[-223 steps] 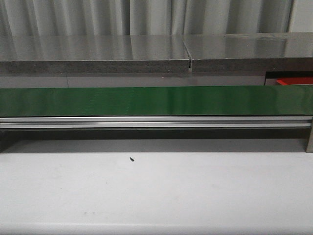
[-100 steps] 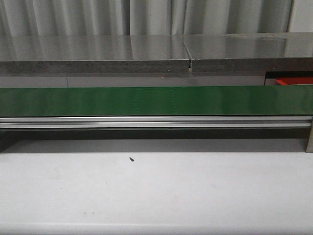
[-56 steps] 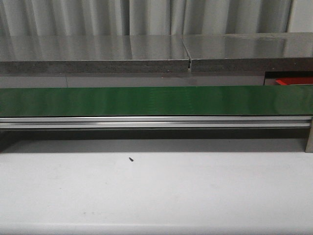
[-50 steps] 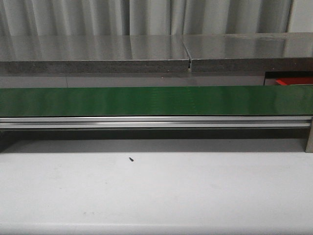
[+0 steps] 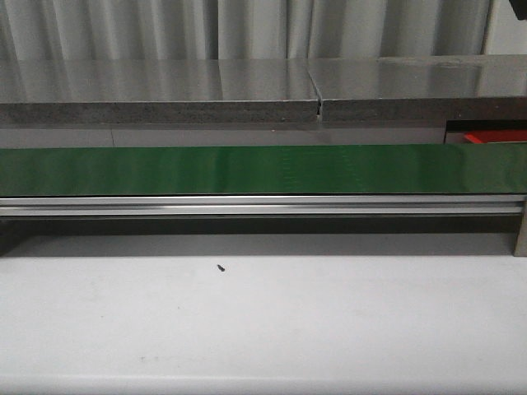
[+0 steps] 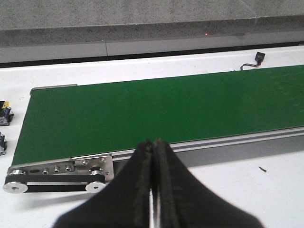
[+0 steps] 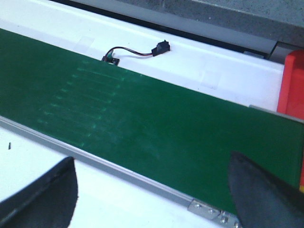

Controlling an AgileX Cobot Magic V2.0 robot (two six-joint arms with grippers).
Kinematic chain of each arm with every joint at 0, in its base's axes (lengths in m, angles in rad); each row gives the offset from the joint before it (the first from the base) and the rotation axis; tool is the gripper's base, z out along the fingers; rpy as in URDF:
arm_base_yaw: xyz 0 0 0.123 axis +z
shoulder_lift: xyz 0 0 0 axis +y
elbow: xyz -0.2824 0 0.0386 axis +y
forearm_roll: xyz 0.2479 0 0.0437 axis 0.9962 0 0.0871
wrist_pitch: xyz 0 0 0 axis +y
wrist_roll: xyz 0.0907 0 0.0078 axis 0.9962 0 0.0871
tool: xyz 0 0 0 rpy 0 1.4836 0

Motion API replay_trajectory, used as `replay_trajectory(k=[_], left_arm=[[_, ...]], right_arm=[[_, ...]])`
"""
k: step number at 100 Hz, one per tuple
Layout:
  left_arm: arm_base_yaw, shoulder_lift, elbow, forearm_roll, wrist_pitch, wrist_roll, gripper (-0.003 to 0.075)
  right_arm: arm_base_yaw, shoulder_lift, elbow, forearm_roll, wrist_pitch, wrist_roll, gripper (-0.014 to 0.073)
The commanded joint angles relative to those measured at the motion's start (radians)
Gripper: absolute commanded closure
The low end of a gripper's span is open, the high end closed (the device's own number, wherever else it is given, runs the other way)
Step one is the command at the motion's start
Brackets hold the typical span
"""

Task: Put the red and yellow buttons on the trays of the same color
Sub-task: 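Place the yellow button into the yellow tray and release it, then move the left gripper down over a red-capped button on the table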

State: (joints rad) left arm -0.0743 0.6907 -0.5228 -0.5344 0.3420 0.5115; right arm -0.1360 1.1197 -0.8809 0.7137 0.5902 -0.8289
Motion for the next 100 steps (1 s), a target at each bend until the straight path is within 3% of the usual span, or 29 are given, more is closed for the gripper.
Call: replay_trajectory(k=[1, 31, 41, 53, 62, 86, 93, 100], left_arm=[[-0.008, -0.005, -0.026, -0.022, -0.062, -0.004, 0.0739], [-0.008, -0.005, -0.026, -0.022, -0.062, -0.004, 0.0739], [-0.008, -0.005, -0.026, -0.022, -0.062, -0.004, 0.0739], [-0.008, -0.005, -0.026, -0.022, -0.062, -0.004, 0.0739], [-0.008, -0.005, -0.026, -0.022, -0.062, -0.004, 0.0739], [-0.008, -0.005, -0.026, -0.025, -0.044, -0.004, 0.0727], [-0.008, -0.005, -0.026, -0.016, -0.025, -0.004, 0.0679], [-0.008, -0.005, -0.026, -0.016, -0.025, -0.004, 0.0584]], right_arm=[[0.004, -0.1, 0.058, 0.014, -0.106, 0.007, -0.0018], [0.004, -0.294, 0.219, 0.008, -0.16, 0.008, 0.0007], [0.004, -0.333, 0.229, 0.008, -0.156, 0.008, 0.0158], [0.004, -0.361, 0.23, 0.008, -0.134, 0.008, 0.0477], [0.004, -0.362, 0.23, 0.008, -0.11, 0.008, 0.0663], [0.003, -0.362, 0.23, 0.008, -0.101, 0.008, 0.0661], [0.003, -0.362, 0.23, 0.008, -0.102, 0.008, 0.0661], [0.003, -0.362, 0.23, 0.008, -0.102, 0.008, 0.0661]])
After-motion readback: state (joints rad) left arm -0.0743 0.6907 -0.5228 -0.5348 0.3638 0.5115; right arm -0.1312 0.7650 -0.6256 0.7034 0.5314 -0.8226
